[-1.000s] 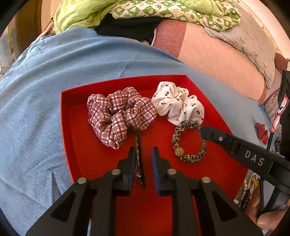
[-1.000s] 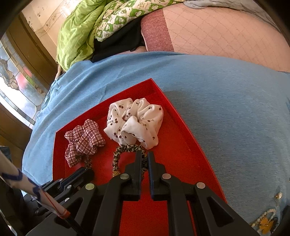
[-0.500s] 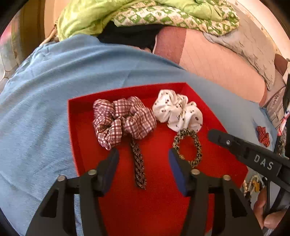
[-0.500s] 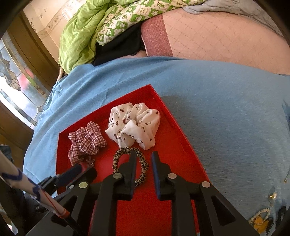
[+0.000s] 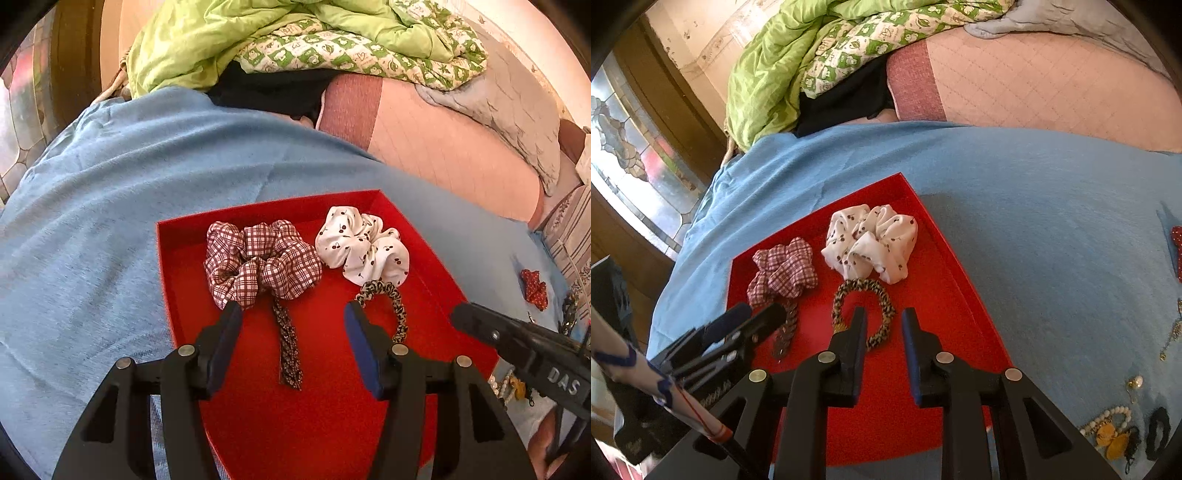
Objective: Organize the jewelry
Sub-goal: 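Open both grippers to release the strand and hair tie in the tray, then move both grippers back toward the pearl bracelets and black hair ties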
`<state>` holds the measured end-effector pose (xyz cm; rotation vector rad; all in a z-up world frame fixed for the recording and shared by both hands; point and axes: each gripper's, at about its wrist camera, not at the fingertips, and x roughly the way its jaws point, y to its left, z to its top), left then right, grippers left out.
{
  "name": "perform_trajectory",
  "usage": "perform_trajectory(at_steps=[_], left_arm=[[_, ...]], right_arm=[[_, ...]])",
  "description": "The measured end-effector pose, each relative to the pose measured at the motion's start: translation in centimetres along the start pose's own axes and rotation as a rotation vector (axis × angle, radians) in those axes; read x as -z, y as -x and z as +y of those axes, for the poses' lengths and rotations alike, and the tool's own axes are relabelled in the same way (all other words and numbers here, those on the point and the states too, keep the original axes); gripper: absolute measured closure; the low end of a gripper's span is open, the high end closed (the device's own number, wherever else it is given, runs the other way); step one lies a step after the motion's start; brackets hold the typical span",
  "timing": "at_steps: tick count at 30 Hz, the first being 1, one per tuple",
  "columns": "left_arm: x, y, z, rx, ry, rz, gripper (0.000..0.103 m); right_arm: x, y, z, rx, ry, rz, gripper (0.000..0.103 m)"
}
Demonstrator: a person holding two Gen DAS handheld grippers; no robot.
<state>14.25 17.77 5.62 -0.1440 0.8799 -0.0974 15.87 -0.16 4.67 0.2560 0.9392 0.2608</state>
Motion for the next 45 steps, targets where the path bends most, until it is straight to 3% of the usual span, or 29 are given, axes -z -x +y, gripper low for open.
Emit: perform_trajectory(at_steps=[12, 15, 23, 31, 35, 38, 45], left_arm=[[0.6, 2.0, -1.7, -0.055, -0.037, -0.066, 0.041], [1.1, 2.6, -2.5, -0.066, -0.058, -0.077, 0.04], [3.2, 4.0, -4.6, -0.085, -0.121, -0.094, 0.039], [6.2, 7.4, -6.9, 0.008, -0.153, -0.097, 0.039], [9.2, 8.3, -8.1, 0.103, -0.14, -0.035, 0.036], [10.5, 7.6, -9.0, 0.138, -0.132, 0.018, 0.036], [11.6, 5.8, -11.1, 0.122, -0.177, 0.062, 0.036]], right_arm=[[2.9, 4.4, -1.9, -0.057, -0.042, -0.037, 0.082], [3.8, 5.2, -2.7, -0.057, -0.05, -0.036, 0.076], [6.3, 7.8, -5.3, -0.061, -0.084, -0.055, 0.076], [9.6, 12.4, -11.7, -0.037, -0.217, -0.127, 0.076], [12.2, 14.8, -15.9, 0.045, -0.265, -0.183, 0.076], [13.5, 15.3, -19.4, 0.057, -0.36, -0.173, 0.076], [14.1, 16.6, -22.7, 0.092, -0.423, -0.193, 0.075]])
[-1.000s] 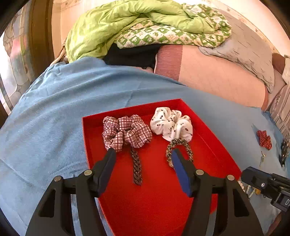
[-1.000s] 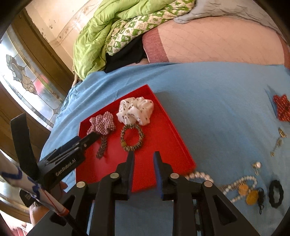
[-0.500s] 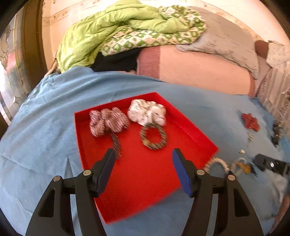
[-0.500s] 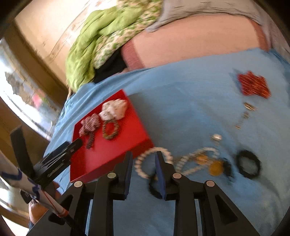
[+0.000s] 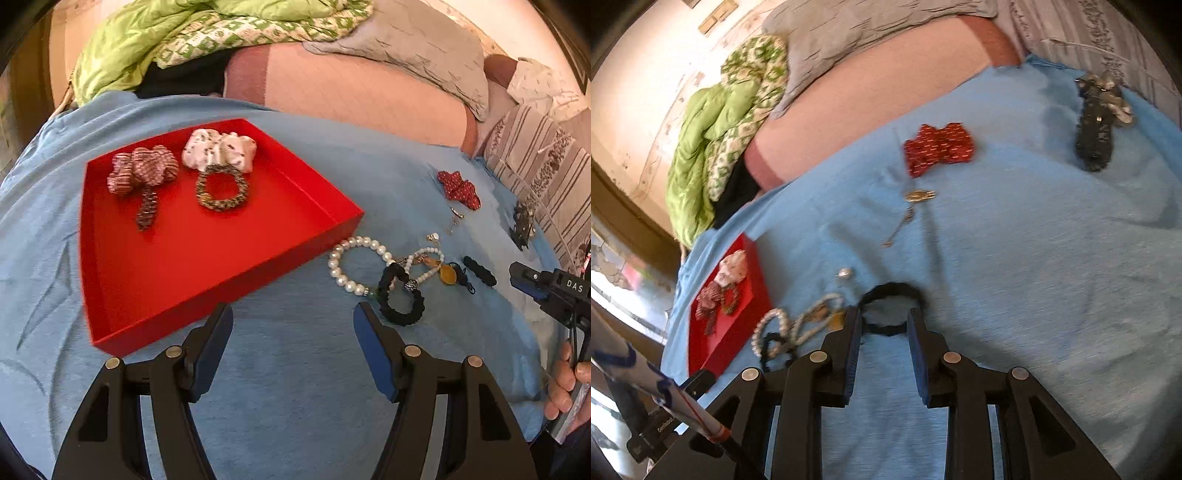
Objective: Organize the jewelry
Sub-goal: 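Move both grippers back toward the pearl bracelets and black hair ties, then grasp a black hair tie with the right gripper while left grasps another black hair tie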
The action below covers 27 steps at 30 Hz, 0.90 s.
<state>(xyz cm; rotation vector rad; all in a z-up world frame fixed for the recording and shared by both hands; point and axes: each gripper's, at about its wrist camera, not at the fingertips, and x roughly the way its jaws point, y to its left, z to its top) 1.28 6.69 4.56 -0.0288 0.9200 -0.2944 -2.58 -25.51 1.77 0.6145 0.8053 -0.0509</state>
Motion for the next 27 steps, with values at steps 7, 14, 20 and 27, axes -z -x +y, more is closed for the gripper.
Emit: perform_trajectory(at_steps=[7, 14, 20, 27], left_arm=[[-0.1, -1.3, -1.6, 0.012, -0.044, 0.018, 0.036], [-0.3, -1.9, -1.6, 0.025, -0.054, 0.034, 0.036], [-0.4, -2.4, -2.4, 0.046, -0.076, 0.037, 0.036], [-0.3, -4.0, -5.8, 0.087, -0.143, 0.056, 0.043]], right_arm=[[-0.5, -1.0, -2.2, -0.017, -0.078, 0.03, 0.07], [-1.3, -4.3, -1.6, 0.021, -0.052, 0.078, 0.07], [-1.1, -4.7, 0.3, 0.082, 0.059, 0.082, 0.094], [-1.0, -1.4, 1.7, 0.003, 0.113, -0.039, 0.094]])
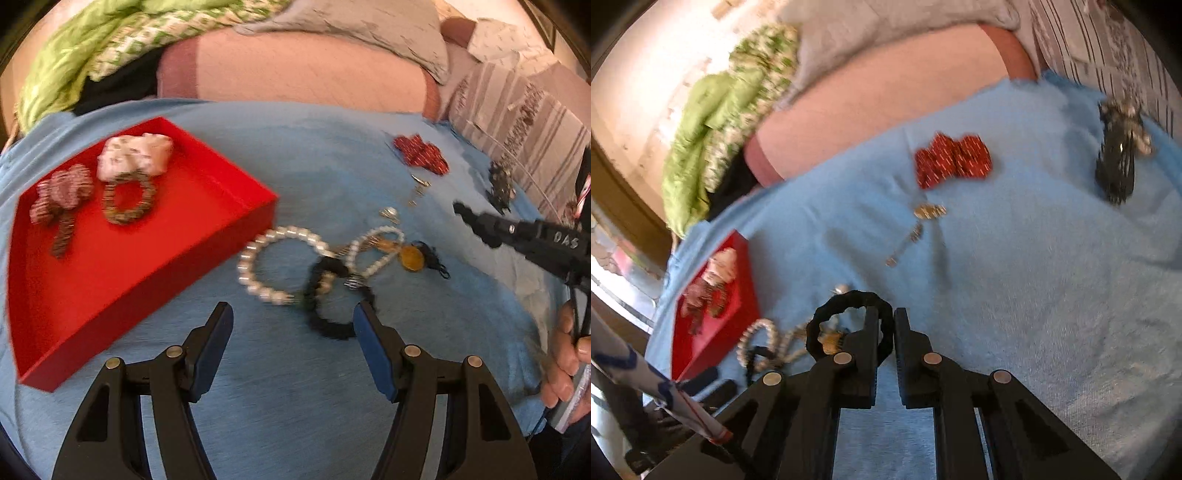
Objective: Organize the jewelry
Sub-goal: 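Grasp a black hair tie with the right gripper while left grasps another black hair tie, then carry both black hair ties over the red tray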
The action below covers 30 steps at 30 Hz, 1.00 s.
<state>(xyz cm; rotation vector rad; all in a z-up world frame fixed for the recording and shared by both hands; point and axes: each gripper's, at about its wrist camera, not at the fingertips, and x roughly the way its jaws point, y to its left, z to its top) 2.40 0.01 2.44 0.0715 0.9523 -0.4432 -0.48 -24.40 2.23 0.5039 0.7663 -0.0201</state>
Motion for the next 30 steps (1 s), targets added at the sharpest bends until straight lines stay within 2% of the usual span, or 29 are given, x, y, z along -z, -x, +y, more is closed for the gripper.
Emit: perform_trajectory(at_steps=[1, 2, 3, 10, 11, 12, 13, 16, 23, 30], left_arm=[[0.0, -0.4, -0.2, -0.003, 0.0, 0.01, 0.05], [-0.1, -1.0, -0.4, -0.001, 0.0, 0.033, 0.066], [-0.1, -1.3, -0.4, -0.002, 0.004, 0.04, 0.069], [-0.5, -1.9, -0.6, -0.023, -0.003, 0.025, 0.07], [-0.5, -1.9, -0.7, -0.039, -0.011, 0.019, 0.076], [-0.6, -1.9, -0.8, -0.045, -0.018, 0.016, 0.088], [-0.7, -1.9, -0.9, -0.031, -0.018, 0.016, 0.095], [-0.9, -1.0, -0.6, -0.024, -0.019, -0.011, 0.096], [-1.4, 2.1, 0.1, -0.027, -0.02, -0.134, 0.096], [-1.6, 2.8, 0.5, -0.057, -0.029, -0.152, 0.096]], right_arm=[[0.0, 0.2, 0.1, -0.005, 0.005, -0.004, 0.094], [0.0, 0.2, 0.2, -0.01, 0.008, -0.003, 0.094], [0.0, 0.2, 0.2, -0.014, 0.008, -0.002, 0.094], [0.0, 0.0, 0.9, -0.031, 0.023, 0.007, 0.094], [0.0, 0.0, 1.1, -0.036, 0.028, 0.007, 0.094], [0.0, -0.1, 1.3, -0.038, 0.032, 0.007, 0.094], [0.0, -0.1, 1.5, -0.04, 0.041, 0.005, 0.094], [0.1, 0.3, 2.1, -0.038, 0.071, -0.01, 0.094], [0.5, 1.1, 3.6, -0.048, 0.131, -0.049, 0.094], [1.3, 1.2, 5.9, -0.044, 0.223, -0.072, 0.094]])
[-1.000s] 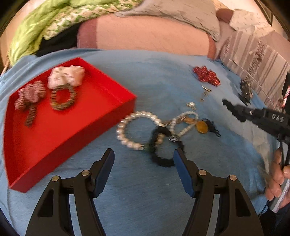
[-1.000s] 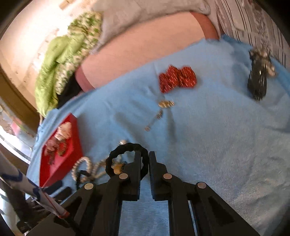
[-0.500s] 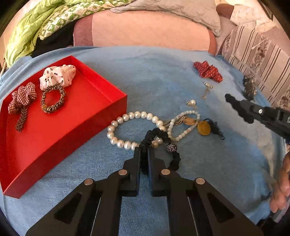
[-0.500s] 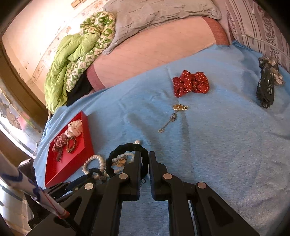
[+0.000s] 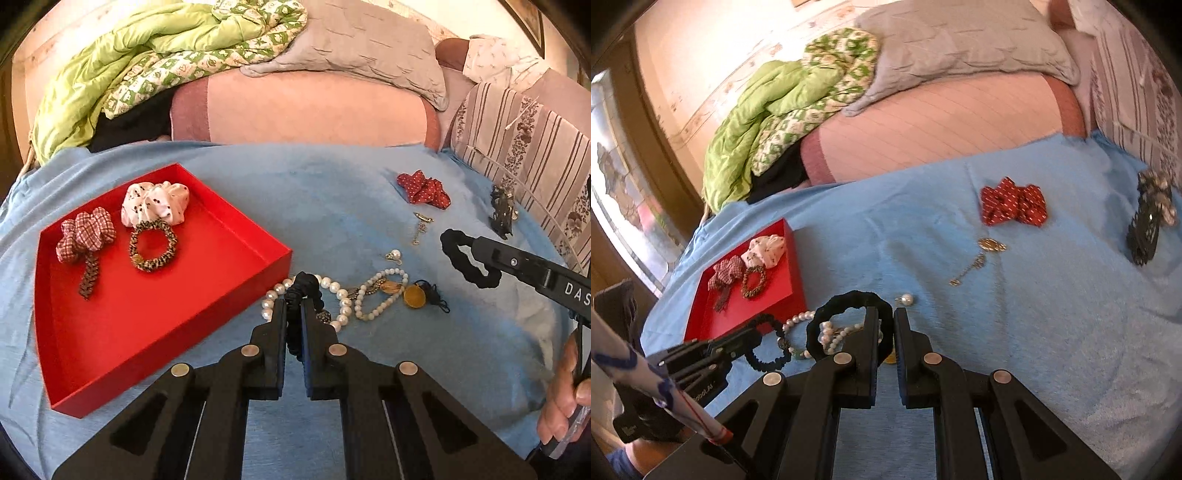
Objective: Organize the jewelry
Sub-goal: 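Carry both black hair ties over the red tray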
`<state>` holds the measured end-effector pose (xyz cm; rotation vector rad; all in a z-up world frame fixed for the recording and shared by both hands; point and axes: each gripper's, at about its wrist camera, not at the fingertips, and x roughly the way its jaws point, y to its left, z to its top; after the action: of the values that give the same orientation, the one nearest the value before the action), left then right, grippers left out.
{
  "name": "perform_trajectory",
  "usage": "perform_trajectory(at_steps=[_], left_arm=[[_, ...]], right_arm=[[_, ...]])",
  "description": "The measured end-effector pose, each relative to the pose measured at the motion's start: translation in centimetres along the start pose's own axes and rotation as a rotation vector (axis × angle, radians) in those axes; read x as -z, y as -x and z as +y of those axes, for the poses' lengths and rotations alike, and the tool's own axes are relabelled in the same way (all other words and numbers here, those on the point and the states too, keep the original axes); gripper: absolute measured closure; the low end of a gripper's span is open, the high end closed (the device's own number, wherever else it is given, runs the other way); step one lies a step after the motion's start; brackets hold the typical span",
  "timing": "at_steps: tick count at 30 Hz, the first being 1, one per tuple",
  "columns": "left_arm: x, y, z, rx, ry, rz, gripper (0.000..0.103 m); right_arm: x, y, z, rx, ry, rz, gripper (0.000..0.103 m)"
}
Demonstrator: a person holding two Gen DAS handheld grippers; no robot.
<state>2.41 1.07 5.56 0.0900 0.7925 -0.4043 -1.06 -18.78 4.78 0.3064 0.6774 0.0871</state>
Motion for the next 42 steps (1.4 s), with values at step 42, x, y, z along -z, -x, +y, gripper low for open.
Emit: perform_trajectory(at_steps=[42], left_arm=[[-1.1, 2.5, 3.3, -0.04, 0.068, -0.074, 0.096]], right_arm=[[0.5, -1.3, 1.8, 0.019, 0.063, 0.019, 0.094]])
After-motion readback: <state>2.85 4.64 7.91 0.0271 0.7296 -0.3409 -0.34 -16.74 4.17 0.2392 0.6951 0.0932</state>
